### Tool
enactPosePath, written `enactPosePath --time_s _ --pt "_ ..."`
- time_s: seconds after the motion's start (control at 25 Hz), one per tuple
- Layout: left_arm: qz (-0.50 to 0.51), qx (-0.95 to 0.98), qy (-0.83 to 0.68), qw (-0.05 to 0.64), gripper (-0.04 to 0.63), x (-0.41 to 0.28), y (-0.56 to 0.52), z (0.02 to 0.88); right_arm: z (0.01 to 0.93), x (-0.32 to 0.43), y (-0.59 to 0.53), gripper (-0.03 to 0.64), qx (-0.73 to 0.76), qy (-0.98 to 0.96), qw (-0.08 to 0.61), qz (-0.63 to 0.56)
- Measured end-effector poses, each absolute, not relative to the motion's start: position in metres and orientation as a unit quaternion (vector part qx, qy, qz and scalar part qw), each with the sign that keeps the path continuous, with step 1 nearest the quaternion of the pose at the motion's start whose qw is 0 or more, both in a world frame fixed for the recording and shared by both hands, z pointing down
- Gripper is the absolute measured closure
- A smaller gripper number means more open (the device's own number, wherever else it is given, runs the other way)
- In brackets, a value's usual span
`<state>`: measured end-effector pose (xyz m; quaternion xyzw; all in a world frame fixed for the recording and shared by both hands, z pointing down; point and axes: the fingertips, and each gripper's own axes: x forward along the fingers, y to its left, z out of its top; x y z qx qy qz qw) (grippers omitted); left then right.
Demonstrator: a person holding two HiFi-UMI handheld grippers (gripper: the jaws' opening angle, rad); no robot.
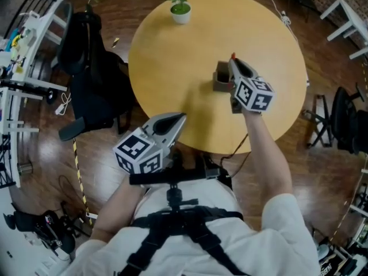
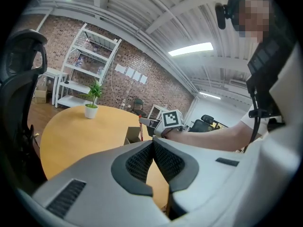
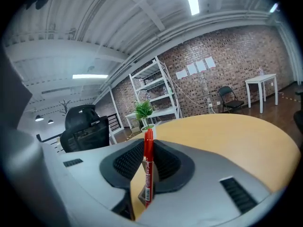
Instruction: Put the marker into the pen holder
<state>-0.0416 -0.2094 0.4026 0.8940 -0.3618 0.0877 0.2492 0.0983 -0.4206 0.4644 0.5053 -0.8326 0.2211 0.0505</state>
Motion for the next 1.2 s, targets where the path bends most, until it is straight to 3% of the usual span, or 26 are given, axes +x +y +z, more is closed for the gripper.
enactPosePath --time_s 0.48,0.96,1.2 --pt "0.089 0.889 -0.37 0.255 0.6 -0.046 -0.209 0.404 0.462 0.104 -0.44 0.543 0.57 -0.801 0.038 0.18" --pt "0.086 0.891 -0.368 0.253 0.6 -0.047 -0.211 0.402 0.491 0.095 -0.429 0.541 0.569 -0.797 0.098 0.177" --pt "0.081 0.897 -0.354 0.253 0.6 -0.042 -0.213 0.403 0.493 0.095 -0.418 0.505 0.561 -0.8 0.113 0.18"
